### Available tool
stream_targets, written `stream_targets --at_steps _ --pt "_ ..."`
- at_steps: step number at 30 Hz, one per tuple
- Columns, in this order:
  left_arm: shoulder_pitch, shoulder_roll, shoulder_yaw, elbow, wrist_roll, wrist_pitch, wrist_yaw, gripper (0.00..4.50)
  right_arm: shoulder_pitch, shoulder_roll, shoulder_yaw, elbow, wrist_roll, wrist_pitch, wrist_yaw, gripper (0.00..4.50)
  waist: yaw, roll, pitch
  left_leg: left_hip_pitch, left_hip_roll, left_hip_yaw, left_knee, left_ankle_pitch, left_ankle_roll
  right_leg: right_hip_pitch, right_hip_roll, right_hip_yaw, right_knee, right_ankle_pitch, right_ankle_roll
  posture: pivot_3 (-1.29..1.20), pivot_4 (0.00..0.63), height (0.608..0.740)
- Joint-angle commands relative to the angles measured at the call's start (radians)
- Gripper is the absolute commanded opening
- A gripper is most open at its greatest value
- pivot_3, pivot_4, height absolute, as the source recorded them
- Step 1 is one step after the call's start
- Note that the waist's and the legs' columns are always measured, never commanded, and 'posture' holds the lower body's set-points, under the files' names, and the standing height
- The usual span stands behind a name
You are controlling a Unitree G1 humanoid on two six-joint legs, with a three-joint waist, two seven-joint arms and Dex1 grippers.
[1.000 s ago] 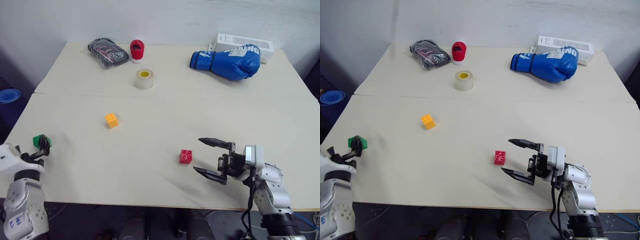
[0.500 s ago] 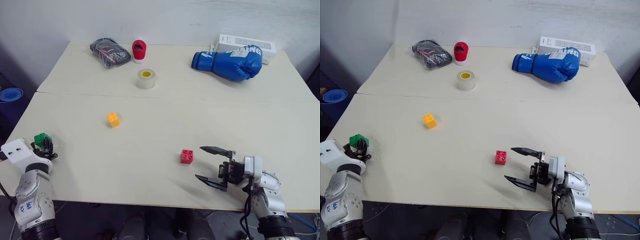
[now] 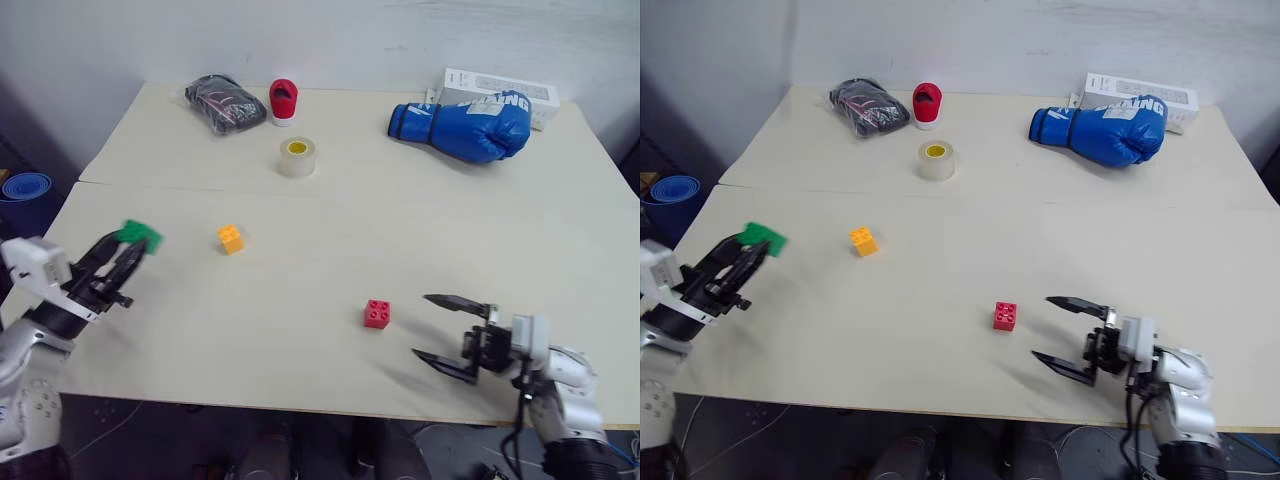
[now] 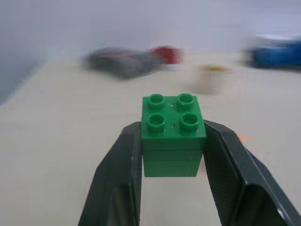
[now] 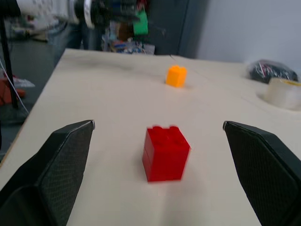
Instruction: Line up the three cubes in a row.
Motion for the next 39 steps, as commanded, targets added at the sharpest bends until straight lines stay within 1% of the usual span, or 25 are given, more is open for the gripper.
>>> stream_targets --at_steps 1,3,4,6,8,12,13,16,18,21,24,28,30,33,39 --pt "-0.066 0.110 -0.239 -0.064 0.028 0.013 -0.288 1.47 0.060 -0.053 -0.076 -0.028 0.033 0.001 0.011 4.50 -0.001 0.003 0.001 0.000 0.000 0.000 0.000 0.000 0.000 0.000 0.000 0.000 0.000 0.000 0.000 0.00 0.150 0.740" --pt "-0.141 0.141 -0.361 -0.038 0.084 -0.019 -0.394 1.47 0.088 -0.071 -0.096 -0.043 0.041 0.006 0.011 4.50 -0.001 0.005 0.002 0.000 0.000 0.000 0.000 0.000 0.000 0.000 0.001 -0.001 0.001 0.000 0.000 0.00 0.150 0.740" --pt "-0.196 0.141 -0.429 -0.003 0.131 -0.057 -0.447 1.47 0.103 -0.077 -0.103 -0.052 0.042 0.010 0.008 4.50 -0.002 0.005 0.002 0.000 0.000 0.001 0.000 0.001 -0.001 -0.001 0.002 -0.001 0.001 0.000 0.000 0.00 0.150 0.740" --pt "-0.326 0.099 -0.550 0.087 0.187 -0.088 -0.529 1.47 0.141 -0.086 -0.116 -0.091 0.048 0.021 -0.006 4.50 -0.003 0.005 0.002 0.000 0.001 0.001 0.000 0.002 -0.002 -0.001 0.004 -0.001 0.003 0.000 -0.001 0.00 0.150 0.740" --pt "-0.419 0.050 -0.623 0.175 0.228 -0.124 -0.580 1.47 0.172 -0.088 -0.125 -0.141 0.050 0.040 -0.030 4.50 -0.006 0.005 0.002 0.000 0.002 0.002 0.000 0.003 -0.003 -0.001 0.005 0.000 0.005 0.000 -0.001 0.00 0.150 0.740" --pt "-0.566 -0.047 -0.742 0.382 0.356 -0.262 -0.655 1.47 0.242 -0.085 -0.136 -0.274 0.046 0.088 -0.108 4.50 -0.006 0.004 0.002 0.001 0.002 0.005 0.000 0.004 -0.003 -0.002 0.009 0.001 0.009 0.000 -0.001 0.00 0.150 0.740" --pt "-0.590 -0.065 -0.755 0.426 0.376 -0.288 -0.662 1.47 0.255 -0.083 -0.138 -0.299 0.045 0.097 -0.125 4.50 -0.004 0.004 0.003 0.001 0.003 0.006 0.000 0.004 -0.002 -0.002 0.014 0.000 0.008 0.000 0.000 0.00 0.150 0.740" --pt "-0.651 -0.116 -0.778 0.543 0.432 -0.343 -0.655 1.47 0.291 -0.078 -0.132 -0.402 0.035 0.135 -0.197 4.50 -0.002 0.003 0.003 0.001 0.003 0.006 0.000 0.004 -0.002 -0.002 0.015 0.002 0.008 0.000 0.000 0.00 0.150 0.740" --pt "-0.666 -0.132 -0.787 0.587 0.465 -0.376 -0.653 1.47 0.307 -0.074 -0.121 -0.478 0.024 0.168 -0.257 4.50 -0.002 0.003 0.003 0.000 0.003 0.005 0.001 0.004 -0.002 -0.002 0.014 0.003 0.007 0.000 0.000 0.00 0.150 0.740" --pt "-0.667 -0.141 -0.776 0.617 0.490 -0.390 -0.629 1.47 0.321 -0.074 -0.114 -0.539 0.016 0.201 -0.310 4.50 -0.002 0.003 0.003 0.000 0.004 0.005 0.001 0.004 -0.002 -0.002 0.014 0.003 0.007 0.000 0.000 0.00 0.150 0.740" --pt "-0.649 -0.132 -0.769 0.617 0.499 -0.388 -0.622 1.47 0.328 -0.084 -0.109 -0.588 0.017 0.237 -0.344 4.50 -0.001 0.003 0.003 0.000 0.004 0.004 0.001 0.004 -0.002 -0.002 0.014 0.003 0.007 0.000 0.000 0.00 0.150 0.740" --pt "-0.607 -0.125 -0.748 0.566 0.490 -0.336 -0.586 1.47 0.314 -0.112 -0.108 -0.613 0.023 0.269 -0.342 4.50 -0.002 0.002 0.003 0.000 0.004 0.004 0.001 0.004 -0.001 -0.002 0.012 0.003 0.007 0.000 0.000 0.00 0.150 0.740" --pt "-0.581 -0.118 -0.740 0.547 0.496 -0.328 -0.571 1.47 0.298 -0.131 -0.110 -0.618 0.030 0.289 -0.339 4.50 -0.003 0.002 0.003 0.000 0.003 0.003 0.001 0.005 -0.001 -0.002 0.008 0.002 0.007 0.000 0.000 0.00 0.150 0.740" --pt "-0.551 -0.110 -0.726 0.541 0.496 -0.329 -0.561 1.47 0.263 -0.155 -0.110 -0.619 0.043 0.322 -0.345 4.50 -0.004 0.002 0.003 0.001 0.003 0.003 0.001 0.005 -0.001 -0.002 0.007 0.002 0.007 0.000 0.000 0.00 0.150 0.740" --pt "-0.542 -0.116 -0.723 0.558 0.509 -0.343 -0.544 1.47 0.216 -0.160 -0.102 -0.599 0.044 0.352 -0.340 4.50 -0.002 0.002 0.003 0.001 0.003 0.003 0.001 0.005 -0.001 -0.001 0.007 0.001 0.008 0.000 0.000 0.00 0.150 0.740"
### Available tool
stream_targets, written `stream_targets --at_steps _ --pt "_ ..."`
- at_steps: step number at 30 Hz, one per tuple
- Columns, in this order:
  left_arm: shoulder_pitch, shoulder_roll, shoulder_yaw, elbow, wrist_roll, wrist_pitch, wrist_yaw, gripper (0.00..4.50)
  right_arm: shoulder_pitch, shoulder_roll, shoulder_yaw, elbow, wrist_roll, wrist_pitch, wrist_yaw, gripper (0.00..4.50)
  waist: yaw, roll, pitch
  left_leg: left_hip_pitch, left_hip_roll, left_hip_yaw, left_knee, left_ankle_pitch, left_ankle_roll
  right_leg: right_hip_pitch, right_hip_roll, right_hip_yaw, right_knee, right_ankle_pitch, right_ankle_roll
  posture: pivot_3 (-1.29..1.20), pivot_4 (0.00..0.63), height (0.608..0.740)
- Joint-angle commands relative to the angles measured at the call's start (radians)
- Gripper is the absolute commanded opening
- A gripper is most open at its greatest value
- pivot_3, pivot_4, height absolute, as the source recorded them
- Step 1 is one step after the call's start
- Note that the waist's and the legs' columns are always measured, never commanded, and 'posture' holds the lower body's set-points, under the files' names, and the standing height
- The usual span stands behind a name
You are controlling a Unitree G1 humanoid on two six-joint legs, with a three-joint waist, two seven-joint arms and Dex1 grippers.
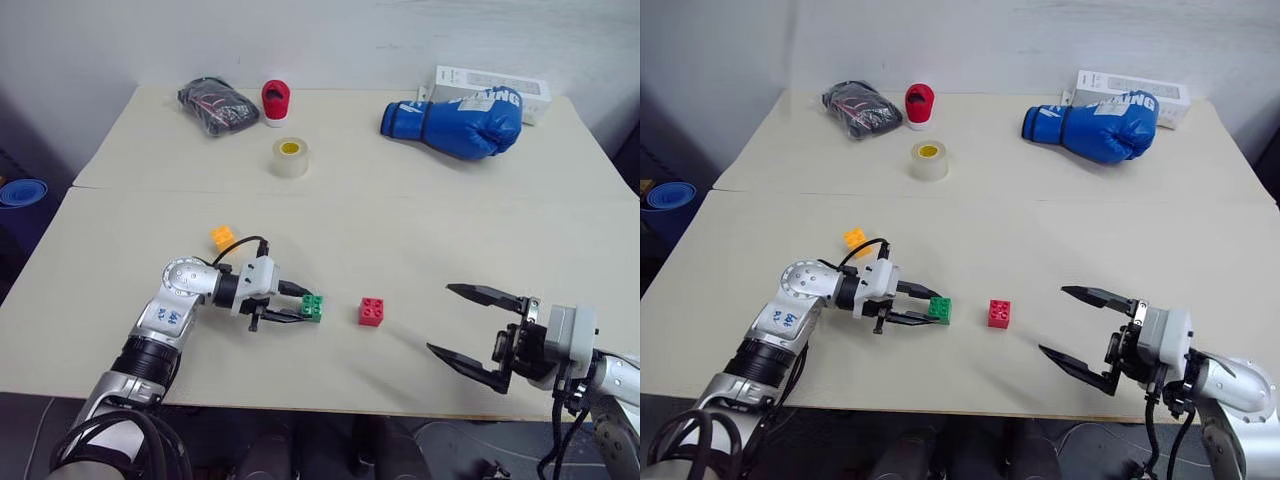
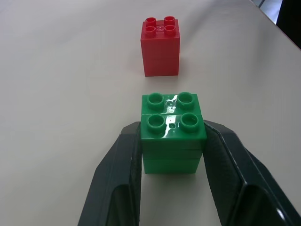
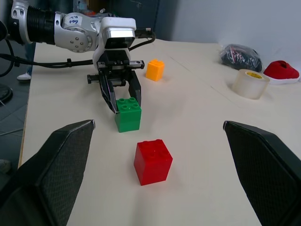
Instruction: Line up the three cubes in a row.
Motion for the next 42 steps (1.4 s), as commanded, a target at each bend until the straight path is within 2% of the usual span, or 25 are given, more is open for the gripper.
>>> stream_targets --at_steps 1,7,11,16,20,22,24,27,31,35,37,42 --pt "0.013 0.020 0.007 0.029 0.029 0.004 0.018 1.82 -0.018 -0.010 -0.005 -0.013 0.021 0.009 0.005 4.50 0.000 0.000 0.000 0.000 0.000 0.000 0.000 0.000 0.000 0.000 0.000 0.000 0.000 0.000 0.000 0.00 0.150 0.740" --pt "0.038 0.018 0.083 -0.007 -0.022 -0.061 0.053 3.75 -0.036 0.000 -0.002 0.042 0.019 -0.002 0.044 4.50 0.001 -0.001 0.000 -0.001 0.000 0.000 0.000 0.000 0.000 0.000 0.000 -0.001 0.000 0.000 0.000 0.00 0.150 0.740" --pt "0.189 0.092 0.217 -0.158 -0.127 -0.042 0.055 3.75 -0.045 0.009 -0.001 0.100 0.019 -0.025 0.091 4.50 -0.006 -0.001 0.001 -0.001 -0.001 -0.001 0.000 0.000 0.001 0.000 -0.002 -0.001 -0.001 0.000 0.000 0.00 0.150 0.740" --pt "0.433 0.187 0.407 -0.291 -0.179 0.007 0.130 3.75 -0.051 0.014 -0.004 0.132 0.023 -0.043 0.125 4.50 -0.018 -0.002 0.001 -0.001 -0.001 -0.002 0.000 0.000 0.001 0.000 -0.003 -0.001 -0.001 0.000 0.000 0.00 0.150 0.740" --pt "0.635 0.130 0.649 -0.343 -0.265 0.090 0.322 3.75 -0.090 0.034 0.019 0.143 0.020 -0.040 0.114 4.50 -0.019 -0.001 0.001 0.000 -0.001 -0.003 0.000 -0.002 0.002 0.001 -0.005 -0.001 -0.004 0.000 0.000 0.00 0.150 0.740" --pt "0.720 0.075 0.765 -0.322 -0.297 0.100 0.412 4.10 -0.120 0.053 0.034 0.144 0.018 -0.035 0.095 4.50 -0.020 -0.002 0.001 0.000 -0.001 -0.003 0.000 -0.002 0.001 0.001 -0.005 -0.001 -0.005 0.000 0.000 0.00 0.150 0.740" --pt "0.766 0.046 0.825 -0.307 -0.307 0.100 0.459 4.48 -0.135 0.063 0.041 0.143 0.022 -0.024 0.085 4.50 -0.018 -0.002 0.001 0.000 -0.001 -0.003 0.000 -0.002 0.001 0.001 -0.005 -0.001 -0.005 0.000 0.000 0.00 0.150 0.740" --pt "0.791 0.024 0.893 -0.272 -0.342 0.132 0.512 4.48 -0.151 0.075 0.062 0.139 0.037 0.009 0.075 4.50 -0.006 -0.002 0.001 0.000 -0.001 -0.003 0.000 -0.003 0.002 0.001 -0.005 -0.001 -0.005 0.000 0.000 0.00 0.150 0.740" --pt "0.721 0.041 0.889 -0.256 -0.379 0.191 0.538 4.48 -0.183 0.113 0.092 0.149 0.033 0.004 0.061 4.50 0.007 -0.003 0.000 -0.001 -0.001 -0.003 0.000 -0.004 0.002 0.000 -0.006 -0.001 -0.005 0.000 0.000 0.00 0.150 0.740" --pt "0.490 0.092 0.719 -0.222 -0.335 0.247 0.482 4.48 -0.201 0.179 0.127 0.170 0.012 -0.029 0.042 4.50 0.019 -0.005 -0.001 -0.001 -0.002 -0.004 0.000 -0.004 0.001 0.001 -0.006 -0.002 -0.004 0.000 0.000 0.00 0.150 0.740" --pt "0.363 0.116 0.630 -0.134 -0.269 0.216 0.448 4.48 -0.185 0.191 0.131 0.168 0.007 -0.048 0.052 4.50 0.025 -0.005 -0.001 -0.001 -0.003 -0.004 0.000 -0.003 0.000 0.000 -0.005 -0.003 -0.002 0.000 0.000 0.00 0.150 0.740" --pt "0.075 0.128 0.470 0.200 -0.144 0.094 0.334 4.48 -0.126 0.183 0.105 0.171 -0.001 -0.102 0.079 4.50 -0.001 -0.005 -0.002 -0.001 -0.004 0.002 -0.001 -0.003 0.002 -0.001 -0.002 -0.003 0.000 0.000 0.001 0.00 0.150 0.740"
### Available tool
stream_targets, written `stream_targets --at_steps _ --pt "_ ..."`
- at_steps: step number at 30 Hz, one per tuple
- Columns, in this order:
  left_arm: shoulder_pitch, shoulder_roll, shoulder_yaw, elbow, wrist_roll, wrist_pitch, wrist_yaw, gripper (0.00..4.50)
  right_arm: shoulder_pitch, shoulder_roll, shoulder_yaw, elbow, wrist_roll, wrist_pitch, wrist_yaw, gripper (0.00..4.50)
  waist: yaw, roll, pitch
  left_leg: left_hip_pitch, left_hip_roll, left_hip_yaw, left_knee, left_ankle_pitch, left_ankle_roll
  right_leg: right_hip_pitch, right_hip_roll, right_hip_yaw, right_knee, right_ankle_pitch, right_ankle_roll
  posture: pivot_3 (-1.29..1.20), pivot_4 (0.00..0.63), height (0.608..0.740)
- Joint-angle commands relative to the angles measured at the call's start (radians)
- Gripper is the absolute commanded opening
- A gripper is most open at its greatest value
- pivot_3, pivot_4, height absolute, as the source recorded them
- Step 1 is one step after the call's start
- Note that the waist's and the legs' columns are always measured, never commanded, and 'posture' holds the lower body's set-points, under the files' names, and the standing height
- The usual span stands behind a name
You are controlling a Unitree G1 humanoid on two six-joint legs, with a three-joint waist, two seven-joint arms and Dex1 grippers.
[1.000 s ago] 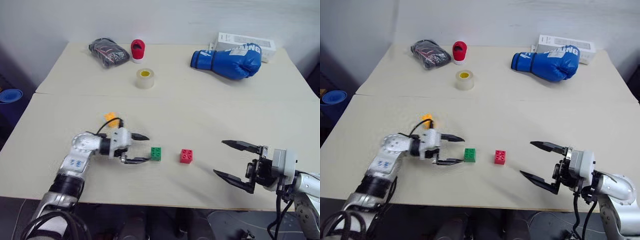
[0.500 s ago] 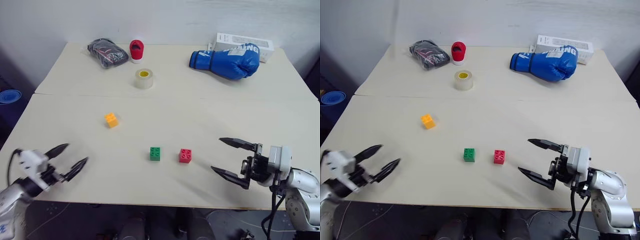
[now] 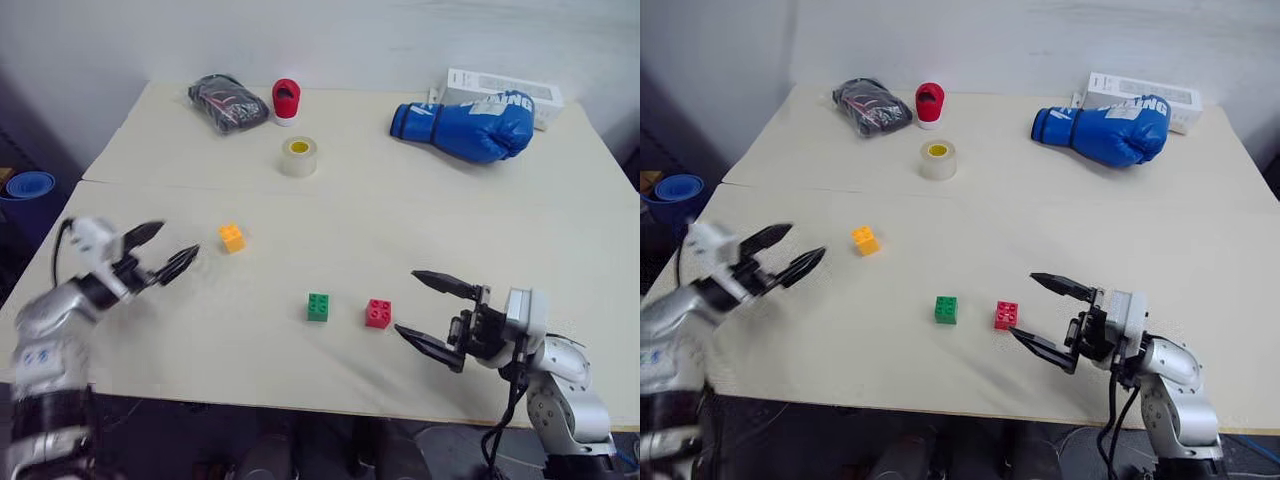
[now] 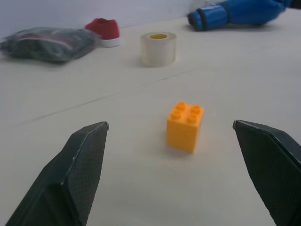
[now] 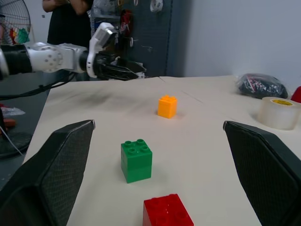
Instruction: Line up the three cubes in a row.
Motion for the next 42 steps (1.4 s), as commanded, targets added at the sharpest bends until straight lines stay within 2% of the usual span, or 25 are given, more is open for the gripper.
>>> stream_targets --at_steps 1,6,9,17,24,28,32,42 --pt "-0.132 0.009 -0.073 0.214 0.071 -0.082 -0.080 4.48 0.040 -0.014 -0.047 -0.016 0.011 -0.050 0.017 4.50 -0.011 -0.001 0.000 0.000 0.000 0.002 0.000 0.000 0.000 -0.001 0.003 -0.002 0.000 0.000 0.000 0.00 0.150 0.740" --pt "-0.273 0.009 -0.154 0.472 0.158 -0.203 -0.154 4.48 0.105 -0.009 -0.071 -0.029 0.009 -0.093 0.020 4.50 -0.029 -0.002 0.000 0.001 0.003 0.007 0.000 -0.001 0.001 -0.002 0.009 -0.002 -0.001 0.001 0.002 0.00 0.150 0.740" --pt "-0.322 0.011 -0.160 0.560 0.177 -0.252 -0.171 3.93 0.136 0.001 -0.076 -0.011 0.009 -0.130 0.030 4.50 -0.031 -0.002 0.000 0.002 0.004 0.007 0.000 0.000 0.000 -0.002 0.010 0.000 0.000 0.001 0.002 0.00 0.150 0.740" --pt "-0.347 0.025 -0.149 0.601 0.153 -0.283 -0.286 1.54 0.168 0.017 -0.072 0.087 0.005 -0.226 0.086 4.50 -0.029 -0.003 0.000 0.002 0.004 0.007 0.000 0.000 0.000 -0.002 0.008 0.003 0.000 0.001 0.002 0.00 0.150 0.740" --pt "-0.323 0.065 -0.168 0.475 0.120 -0.294 -0.527 1.47 0.160 -0.002 -0.069 0.165 0.010 -0.259 0.151 4.50 -0.029 -0.003 0.000 0.001 0.004 0.007 0.001 0.000 0.000 -0.002 0.008 0.003 0.001 0.001 0.002 0.00 0.150 0.740" --pt "-0.220 0.144 -0.302 0.290 0.031 -0.243 -0.719 1.47 0.150 -0.016 -0.073 0.188 0.013 -0.254 0.180 4.50 -0.033 -0.002 0.000 0.002 0.004 0.007 0.001 0.000 0.000 -0.002 0.008 0.004 0.001 0.001 0.002 0.00 0.150 0.740" --pt "-0.187 0.180 -0.434 0.279 0.021 -0.350 -0.725 1.47 0.137 -0.035 -0.076 0.189 0.017 -0.238 0.190 4.50 -0.030 -0.002 0.000 0.002 0.004 0.006 0.002 0.000 0.000 -0.002 0.001 0.005 0.003 0.001 0.001 0.00 0.150 0.740" --pt "-0.219 0.115 -0.484 0.361 0.029 -0.422 -0.725 1.47 0.121 -0.086 -0.071 0.098 0.011 -0.158 0.142 4.50 -0.025 -0.002 0.000 0.001 0.001 0.004 0.002 0.000 0.001 -0.002 -0.002 0.002 0.003 0.001 0.001 0.00 0.150 0.740"
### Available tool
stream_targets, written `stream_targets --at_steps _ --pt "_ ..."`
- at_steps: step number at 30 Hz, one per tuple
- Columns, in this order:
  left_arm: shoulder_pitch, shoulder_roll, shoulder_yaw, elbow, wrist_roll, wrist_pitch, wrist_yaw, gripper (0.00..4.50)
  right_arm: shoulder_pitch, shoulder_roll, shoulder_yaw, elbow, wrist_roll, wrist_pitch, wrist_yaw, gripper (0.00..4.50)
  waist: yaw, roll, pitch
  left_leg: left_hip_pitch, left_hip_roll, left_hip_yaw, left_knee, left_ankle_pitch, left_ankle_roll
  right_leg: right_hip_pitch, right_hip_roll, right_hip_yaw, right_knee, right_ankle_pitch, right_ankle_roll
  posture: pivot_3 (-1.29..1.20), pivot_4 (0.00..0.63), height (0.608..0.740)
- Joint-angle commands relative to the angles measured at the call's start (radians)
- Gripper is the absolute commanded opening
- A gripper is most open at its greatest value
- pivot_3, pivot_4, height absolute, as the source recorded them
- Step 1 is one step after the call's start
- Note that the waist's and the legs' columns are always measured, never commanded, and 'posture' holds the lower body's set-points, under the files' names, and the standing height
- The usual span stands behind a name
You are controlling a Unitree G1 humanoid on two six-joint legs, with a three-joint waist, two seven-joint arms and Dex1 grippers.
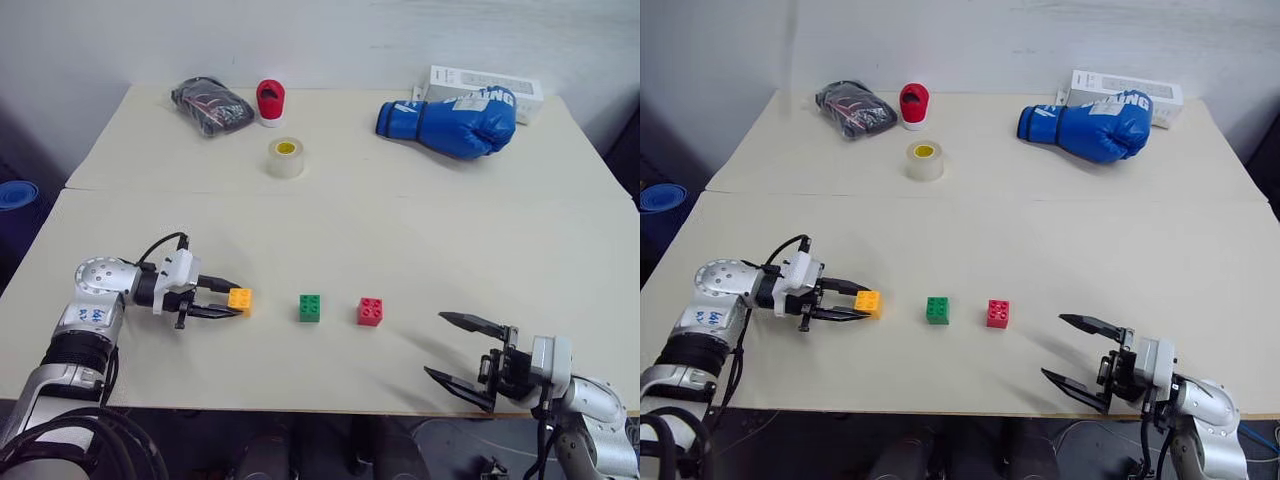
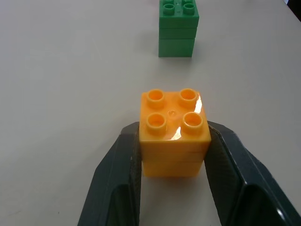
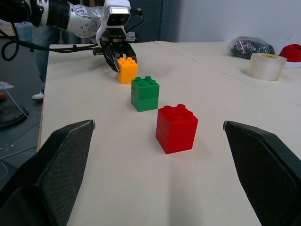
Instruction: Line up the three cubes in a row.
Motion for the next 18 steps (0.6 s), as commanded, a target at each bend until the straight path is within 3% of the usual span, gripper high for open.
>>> stream_targets --at_steps 1,9,12,16,18 --pt "-0.015 0.004 -0.030 0.025 0.002 -0.020 -0.112 1.47 -0.006 -0.027 -0.010 -0.063 0.012 0.027 -0.016 4.50 0.000 0.000 0.000 0.000 0.000 0.000 0.000 0.000 0.000 0.000 0.000 0.000 0.000 0.000 0.000 0.00 0.150 0.740" --pt "-0.012 0.037 0.080 0.049 -0.004 -0.027 -0.050 3.87 -0.093 -0.119 -0.035 -0.096 0.035 0.121 -0.010 4.50 -0.002 0.000 0.000 -0.001 0.000 0.000 0.000 0.000 0.000 0.000 0.000 -0.001 0.000 0.000 0.000 0.00 0.150 0.740" --pt "0.095 0.095 0.170 -0.093 -0.084 0.080 -0.039 3.87 -0.123 -0.186 -0.067 -0.091 0.060 0.162 0.021 4.50 -0.010 0.000 0.000 -0.001 0.000 0.000 0.000 0.000 0.000 0.000 0.000 -0.001 0.000 0.000 0.000 0.00 0.150 0.740" --pt "0.378 0.195 0.361 -0.331 -0.121 0.109 0.055 3.87 -0.169 -0.306 -0.103 -0.050 0.074 0.222 0.101 4.50 -0.021 0.001 0.001 0.000 0.001 -0.001 0.000 0.000 0.000 0.000 0.000 0.000 -0.002 0.000 0.000 0.00 0.150 0.740" --pt "0.501 0.190 0.462 -0.413 -0.119 0.124 0.146 3.87 -0.194 -0.350 -0.118 -0.010 0.064 0.232 0.134 4.50 -0.019 0.001 0.001 0.000 0.001 -0.002 0.000 -0.001 0.001 0.001 -0.001 -0.001 -0.002 0.000 0.000 0.00 0.150 0.740"
